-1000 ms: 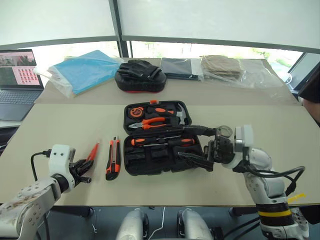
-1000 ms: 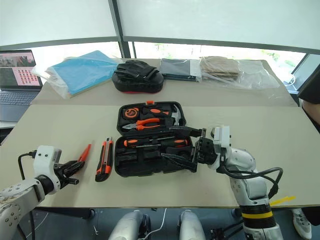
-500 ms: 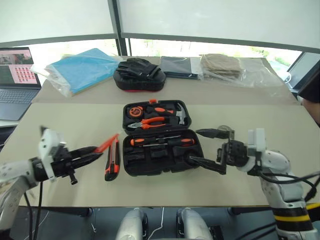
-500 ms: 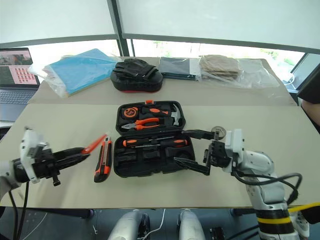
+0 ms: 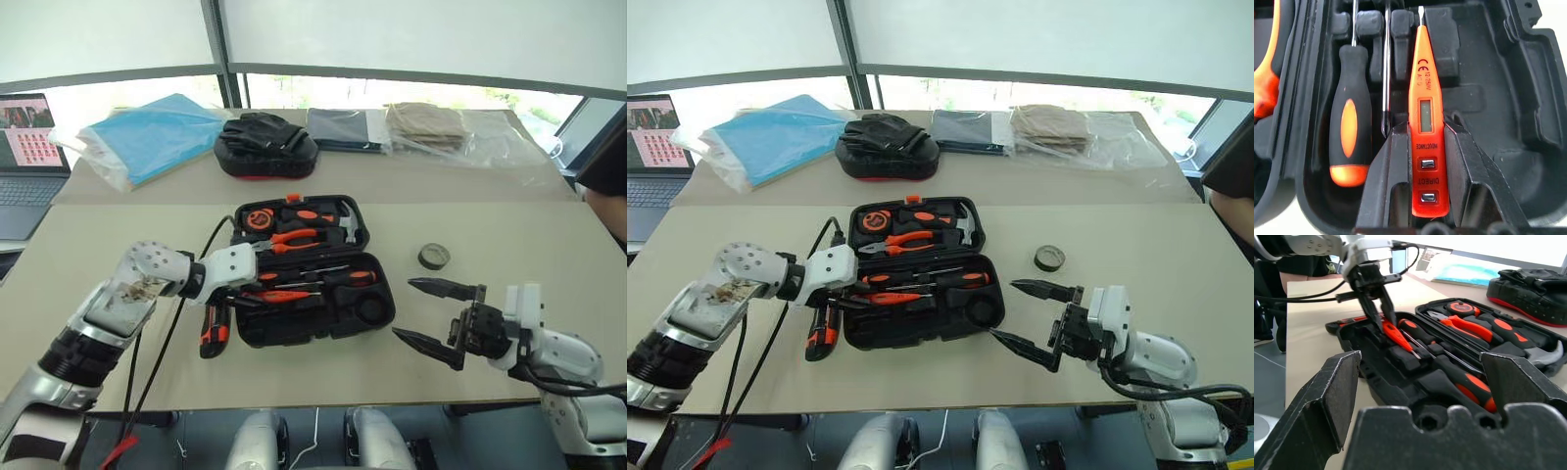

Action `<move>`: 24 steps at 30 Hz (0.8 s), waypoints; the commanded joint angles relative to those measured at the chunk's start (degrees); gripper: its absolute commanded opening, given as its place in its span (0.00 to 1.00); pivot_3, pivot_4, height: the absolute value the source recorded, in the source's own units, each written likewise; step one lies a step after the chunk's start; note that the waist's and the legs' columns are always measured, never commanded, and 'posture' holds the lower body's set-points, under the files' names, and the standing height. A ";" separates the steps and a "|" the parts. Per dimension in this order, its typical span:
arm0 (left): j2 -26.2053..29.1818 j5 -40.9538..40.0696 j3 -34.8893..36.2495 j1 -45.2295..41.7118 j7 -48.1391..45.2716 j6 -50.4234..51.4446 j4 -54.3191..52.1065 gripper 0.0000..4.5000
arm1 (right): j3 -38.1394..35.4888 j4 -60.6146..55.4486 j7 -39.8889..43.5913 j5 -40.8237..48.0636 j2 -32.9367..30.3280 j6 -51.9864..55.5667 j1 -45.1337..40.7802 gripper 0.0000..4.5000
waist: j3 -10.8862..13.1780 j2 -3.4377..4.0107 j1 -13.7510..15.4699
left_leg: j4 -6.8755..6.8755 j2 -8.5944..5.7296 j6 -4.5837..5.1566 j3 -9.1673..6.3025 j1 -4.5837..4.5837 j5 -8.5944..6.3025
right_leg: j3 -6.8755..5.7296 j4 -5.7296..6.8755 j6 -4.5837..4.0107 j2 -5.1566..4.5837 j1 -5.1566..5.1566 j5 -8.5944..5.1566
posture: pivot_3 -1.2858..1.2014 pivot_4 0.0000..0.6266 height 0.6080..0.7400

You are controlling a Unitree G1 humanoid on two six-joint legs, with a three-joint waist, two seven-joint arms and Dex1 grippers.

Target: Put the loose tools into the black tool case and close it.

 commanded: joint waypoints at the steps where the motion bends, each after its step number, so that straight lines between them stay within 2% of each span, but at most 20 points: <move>1: -0.56 1.45 -0.97 -1.29 -0.20 1.49 -0.18 0.11 | -1.07 -2.47 -1.25 0.65 0.01 -0.37 0.45 1.00 | 0.01 -0.02 0.10 | 0.04 0.02 0.00 0.00 0.00 0.00 | 0.00 0.00 0.02 0.00 0.01 -0.01 | 0.52 0.24 1.00; 9: -0.77 5.82 -5.29 -2.14 0.31 6.98 -1.42 0.11 | -0.17 -2.20 -2.33 0.52 0.59 -0.58 -1.13 1.00 | 0.01 -0.02 0.14 | 0.08 0.02 0.01 -0.03 0.10 0.00 | 0.01 0.02 0.03 -0.01 0.13 0.00 | 0.52 0.24 1.00; 18: -1.82 5.14 -6.51 -1.30 0.43 14.41 -4.99 0.11 | 1.08 -2.26 -3.09 0.54 1.14 0.02 -2.37 1.00 | 0.00 -0.01 0.13 | 0.08 0.02 0.01 -0.03 0.15 0.00 | 0.06 0.08 0.03 0.00 0.15 0.00 | 0.52 0.24 1.00; 20: -2.14 4.54 -5.35 -1.19 1.16 14.71 -5.78 0.33 | 1.39 -1.89 -3.17 0.47 1.18 0.06 -2.84 1.00 | 0.00 -0.01 0.13 | 0.08 0.02 0.01 -0.03 0.16 0.00 | 0.07 0.08 0.03 0.00 0.15 0.00 | 0.52 0.24 1.00; 21: -1.91 3.87 -4.97 -1.23 0.42 14.48 -6.24 0.37 | 1.50 -1.67 -3.19 0.45 1.17 0.03 -3.03 1.00 | 0.00 -0.02 0.13 | 0.08 0.02 0.01 -0.03 0.16 0.00 | 0.07 0.09 0.03 -0.01 0.15 0.00 | 0.52 0.24 1.00; 24: -3.10 2.76 -1.97 -2.18 1.83 13.58 -6.30 0.60 | 1.67 -1.44 -3.10 0.63 0.98 0.02 -3.14 1.00 | -0.01 0.00 0.22 | 0.08 0.01 0.01 -0.03 0.16 0.00 | 0.08 0.09 0.02 0.00 0.15 0.00 | 0.52 0.24 1.00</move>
